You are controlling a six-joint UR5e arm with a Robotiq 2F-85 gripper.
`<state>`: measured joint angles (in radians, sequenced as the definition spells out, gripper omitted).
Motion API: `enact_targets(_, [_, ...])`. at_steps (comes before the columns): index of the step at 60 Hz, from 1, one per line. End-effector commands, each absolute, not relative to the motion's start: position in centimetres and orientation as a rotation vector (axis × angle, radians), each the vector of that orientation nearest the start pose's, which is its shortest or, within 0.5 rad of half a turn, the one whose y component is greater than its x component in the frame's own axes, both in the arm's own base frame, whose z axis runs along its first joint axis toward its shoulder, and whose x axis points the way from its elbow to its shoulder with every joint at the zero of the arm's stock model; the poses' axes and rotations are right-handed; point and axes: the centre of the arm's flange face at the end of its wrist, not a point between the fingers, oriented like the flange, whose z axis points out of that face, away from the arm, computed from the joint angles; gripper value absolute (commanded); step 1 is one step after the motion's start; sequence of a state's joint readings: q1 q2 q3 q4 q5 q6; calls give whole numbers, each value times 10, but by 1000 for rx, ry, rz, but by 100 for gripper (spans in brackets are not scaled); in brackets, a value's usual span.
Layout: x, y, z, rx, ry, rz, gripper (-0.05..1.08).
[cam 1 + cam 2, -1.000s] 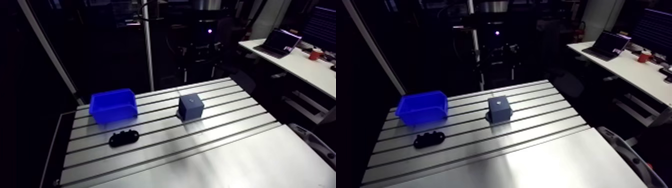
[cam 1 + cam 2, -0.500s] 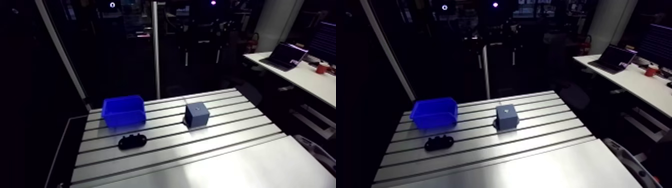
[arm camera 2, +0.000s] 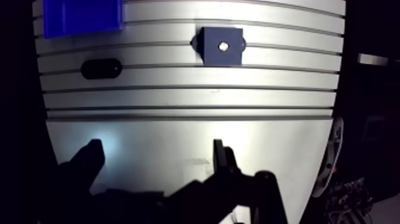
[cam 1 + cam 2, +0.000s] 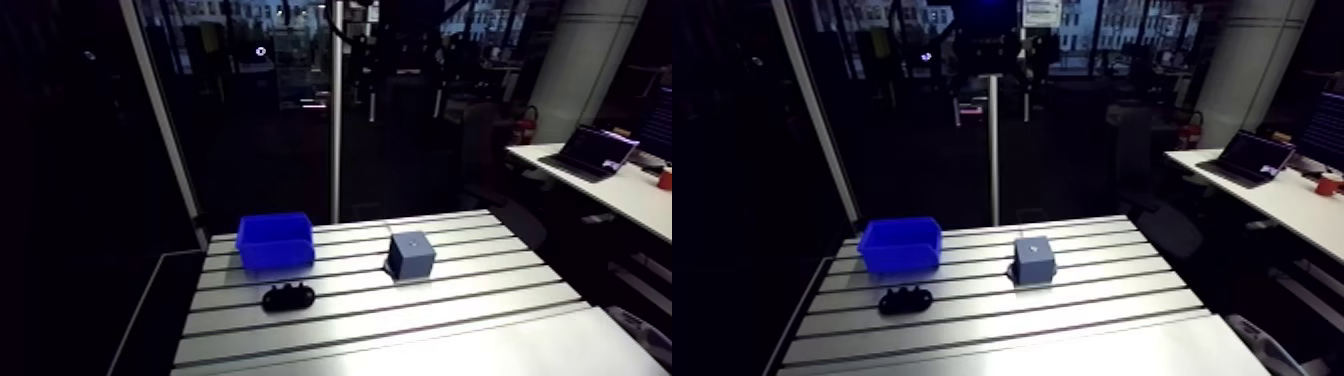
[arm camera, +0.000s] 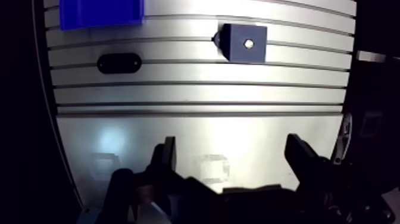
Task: Pick up the M10 bolt and insert it into the hex recess until seated.
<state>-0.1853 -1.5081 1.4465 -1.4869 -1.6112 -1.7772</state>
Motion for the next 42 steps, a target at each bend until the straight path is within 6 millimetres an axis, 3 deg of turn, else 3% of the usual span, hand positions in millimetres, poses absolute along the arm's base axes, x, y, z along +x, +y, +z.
enact_targets(1, [-513,-57,527,-98,3136,58,1])
enact_targets(42, [-513,-73,523,-145,3129,50,1])
